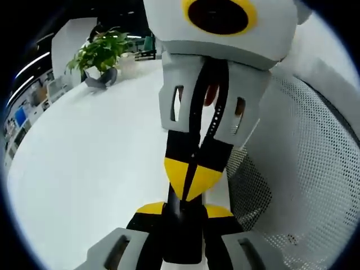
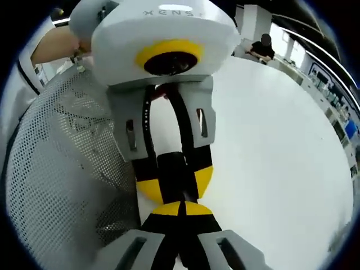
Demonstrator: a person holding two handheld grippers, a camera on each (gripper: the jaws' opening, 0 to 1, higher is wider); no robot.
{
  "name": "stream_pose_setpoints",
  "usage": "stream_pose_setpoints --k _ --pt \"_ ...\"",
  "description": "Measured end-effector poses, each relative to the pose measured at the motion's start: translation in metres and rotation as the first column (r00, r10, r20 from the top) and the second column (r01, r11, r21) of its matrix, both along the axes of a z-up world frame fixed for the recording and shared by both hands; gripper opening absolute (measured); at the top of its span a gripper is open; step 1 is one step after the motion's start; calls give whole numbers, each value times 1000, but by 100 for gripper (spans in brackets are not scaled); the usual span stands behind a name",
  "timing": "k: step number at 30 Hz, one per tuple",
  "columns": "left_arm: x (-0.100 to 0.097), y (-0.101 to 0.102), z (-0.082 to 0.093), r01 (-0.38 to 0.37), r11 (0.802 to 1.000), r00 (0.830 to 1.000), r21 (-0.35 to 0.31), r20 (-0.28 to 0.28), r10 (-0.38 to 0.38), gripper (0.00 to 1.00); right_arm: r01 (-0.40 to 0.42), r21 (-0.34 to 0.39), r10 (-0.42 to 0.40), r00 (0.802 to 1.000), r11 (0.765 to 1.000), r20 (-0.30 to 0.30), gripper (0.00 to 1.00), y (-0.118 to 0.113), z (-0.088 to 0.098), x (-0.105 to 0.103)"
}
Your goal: Press the specified remote control buttons in sequence, fully releasing each button before pressing the next.
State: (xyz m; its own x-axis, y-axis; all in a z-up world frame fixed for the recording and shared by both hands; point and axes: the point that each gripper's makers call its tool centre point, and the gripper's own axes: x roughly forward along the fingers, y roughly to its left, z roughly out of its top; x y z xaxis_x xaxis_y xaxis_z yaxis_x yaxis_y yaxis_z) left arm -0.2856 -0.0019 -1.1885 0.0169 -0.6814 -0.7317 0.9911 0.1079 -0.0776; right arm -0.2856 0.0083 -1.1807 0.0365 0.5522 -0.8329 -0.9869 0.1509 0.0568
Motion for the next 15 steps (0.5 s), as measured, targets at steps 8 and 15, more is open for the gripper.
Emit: stream_pose_setpoints --k 8,15 --pt "0 -1 0 -27 999 1000 -25 -7 27 24 -62 -2 62 998 998 26 0 1 1 -2" --pt "1 -1 1 -34 999 999 -34 -16 33 24 -214 -64 220 968 975 118 0 2 0 -3"
